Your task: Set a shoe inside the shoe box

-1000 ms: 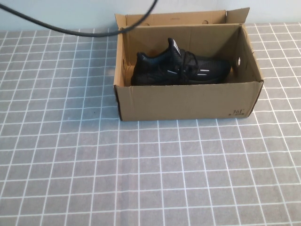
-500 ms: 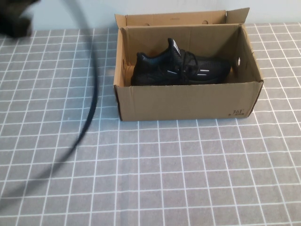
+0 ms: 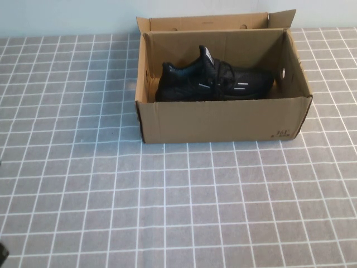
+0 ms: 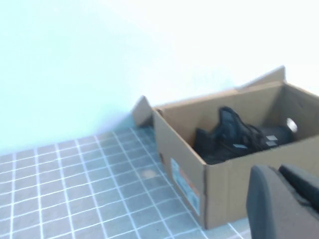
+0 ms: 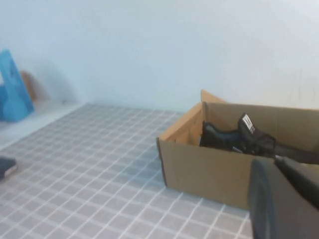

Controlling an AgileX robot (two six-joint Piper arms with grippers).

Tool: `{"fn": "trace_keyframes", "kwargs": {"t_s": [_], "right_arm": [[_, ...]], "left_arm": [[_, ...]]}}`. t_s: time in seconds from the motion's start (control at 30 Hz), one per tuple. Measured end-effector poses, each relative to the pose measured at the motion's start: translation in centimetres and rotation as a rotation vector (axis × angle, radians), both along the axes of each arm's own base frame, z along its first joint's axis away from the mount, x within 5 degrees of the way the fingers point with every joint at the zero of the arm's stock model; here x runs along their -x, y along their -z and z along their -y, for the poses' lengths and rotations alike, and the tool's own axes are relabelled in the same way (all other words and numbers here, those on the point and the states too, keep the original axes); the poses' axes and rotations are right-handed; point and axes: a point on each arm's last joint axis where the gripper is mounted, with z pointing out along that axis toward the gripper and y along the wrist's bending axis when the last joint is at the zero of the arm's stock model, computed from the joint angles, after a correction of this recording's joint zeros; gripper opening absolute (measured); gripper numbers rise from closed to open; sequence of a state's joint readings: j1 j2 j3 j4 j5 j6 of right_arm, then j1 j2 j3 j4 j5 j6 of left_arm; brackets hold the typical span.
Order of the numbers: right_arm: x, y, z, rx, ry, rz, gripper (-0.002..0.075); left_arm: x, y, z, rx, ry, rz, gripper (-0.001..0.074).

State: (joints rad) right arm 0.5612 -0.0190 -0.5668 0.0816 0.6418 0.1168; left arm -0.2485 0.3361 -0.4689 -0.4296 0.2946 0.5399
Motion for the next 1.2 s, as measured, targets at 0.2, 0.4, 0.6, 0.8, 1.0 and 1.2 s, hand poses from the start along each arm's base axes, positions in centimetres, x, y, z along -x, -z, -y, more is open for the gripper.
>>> {"fn": "trace_keyframes", "kwargs": {"t_s": [0.2,0.4,0.6,0.8,1.0,1.2], "right_arm": [[-3.3,4.3,-1.7,-0.08,0.028,0.041,-0.0018],[-4.9,8.0,-2.4,-0.11,0.057,0.061,-0.0018],[-5.6,10.4,-2.7,-0.098,0.067,0.033,-0.0018],[-5.7,10.3,-2.6,-0.141,0.081,0.093,-0.0018],[-5.6,9.8,-2.5,-0.174,0.088,0.14,-0.0018],[-5.6,9.8,-2.5,-0.176,0.088,0.139,-0.0018]], "left_arm": [[0.8,5.7,-1.0,0.062,-0.083,0.069,-0.0001],[0.3,11.2,-1.2,0.04,-0.118,-0.027,-0.0001],[0.4,13.3,-1.1,0.02,-0.113,-0.098,-0.0001],[0.5,13.8,-0.9,0.009,-0.087,-0.156,-0.0001],[0.6,14.0,-0.8,0.006,-0.08,-0.174,-0.0001],[0.6,14.0,-0.8,0.005,-0.079,-0.176,-0.0001]]}}
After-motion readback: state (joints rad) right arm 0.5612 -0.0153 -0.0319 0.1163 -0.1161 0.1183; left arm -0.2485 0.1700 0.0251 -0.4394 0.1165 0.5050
